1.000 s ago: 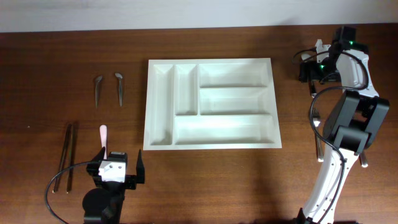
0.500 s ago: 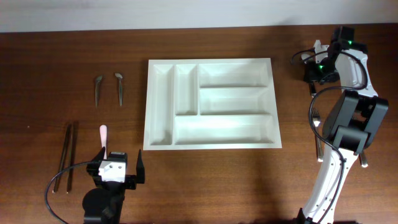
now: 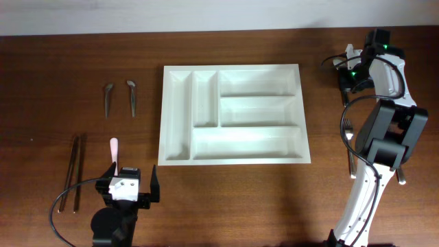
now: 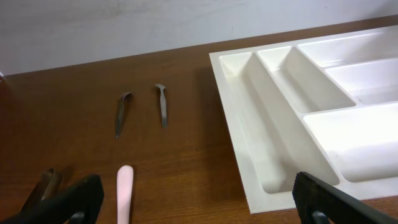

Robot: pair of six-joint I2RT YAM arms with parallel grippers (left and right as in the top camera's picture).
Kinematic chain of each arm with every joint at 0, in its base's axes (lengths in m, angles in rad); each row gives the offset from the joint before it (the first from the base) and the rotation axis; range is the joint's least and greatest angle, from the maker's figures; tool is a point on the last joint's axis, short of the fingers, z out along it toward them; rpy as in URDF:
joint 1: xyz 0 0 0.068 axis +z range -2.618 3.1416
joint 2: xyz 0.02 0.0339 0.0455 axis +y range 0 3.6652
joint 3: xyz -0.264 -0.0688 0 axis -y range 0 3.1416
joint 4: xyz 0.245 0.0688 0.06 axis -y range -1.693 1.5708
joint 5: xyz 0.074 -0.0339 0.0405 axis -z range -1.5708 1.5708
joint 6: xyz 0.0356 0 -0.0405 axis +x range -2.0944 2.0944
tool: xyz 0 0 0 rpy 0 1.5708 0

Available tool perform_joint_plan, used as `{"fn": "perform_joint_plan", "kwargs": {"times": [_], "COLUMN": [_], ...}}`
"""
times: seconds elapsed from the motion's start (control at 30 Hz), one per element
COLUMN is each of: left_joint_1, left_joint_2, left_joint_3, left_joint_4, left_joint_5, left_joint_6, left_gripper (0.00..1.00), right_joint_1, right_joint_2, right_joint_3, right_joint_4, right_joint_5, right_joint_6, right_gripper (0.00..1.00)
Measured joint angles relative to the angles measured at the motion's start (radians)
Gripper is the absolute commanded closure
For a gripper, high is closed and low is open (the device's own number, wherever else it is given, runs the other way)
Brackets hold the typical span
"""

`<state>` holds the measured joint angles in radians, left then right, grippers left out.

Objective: Pack container
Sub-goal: 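Lower the right gripper and close it on the left silver spoon's handle, then lift the spoon and carry it left over the tray's top compartment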

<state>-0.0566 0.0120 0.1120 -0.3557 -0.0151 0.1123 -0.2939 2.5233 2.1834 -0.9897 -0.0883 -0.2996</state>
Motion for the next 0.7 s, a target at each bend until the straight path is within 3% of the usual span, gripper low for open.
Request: {"fn": "perform_joint_plan", "kwargs": {"times": [0.57,0.7], "left_joint_1": [0.0,0.0], "left_joint_2": [0.0,0.0], "left_joint_3": [0.0,0.0], "left_joint_4": [0.0,0.0], "left_joint_5": [0.0,0.0], "left_joint_6": [0.0,0.0], "left_gripper": [0.01,0.01], "right_joint_1": [0.008,0.026], "right_joint_2": [0.001,0.008], "right_joint_3": [0.016,0.086], "right_joint_4": [-0.008,-0.056], "right_joint_5": [0.0,-0.003], "right_joint_6": [0.035,0.042], "right_gripper": [0.96,0.96]}}
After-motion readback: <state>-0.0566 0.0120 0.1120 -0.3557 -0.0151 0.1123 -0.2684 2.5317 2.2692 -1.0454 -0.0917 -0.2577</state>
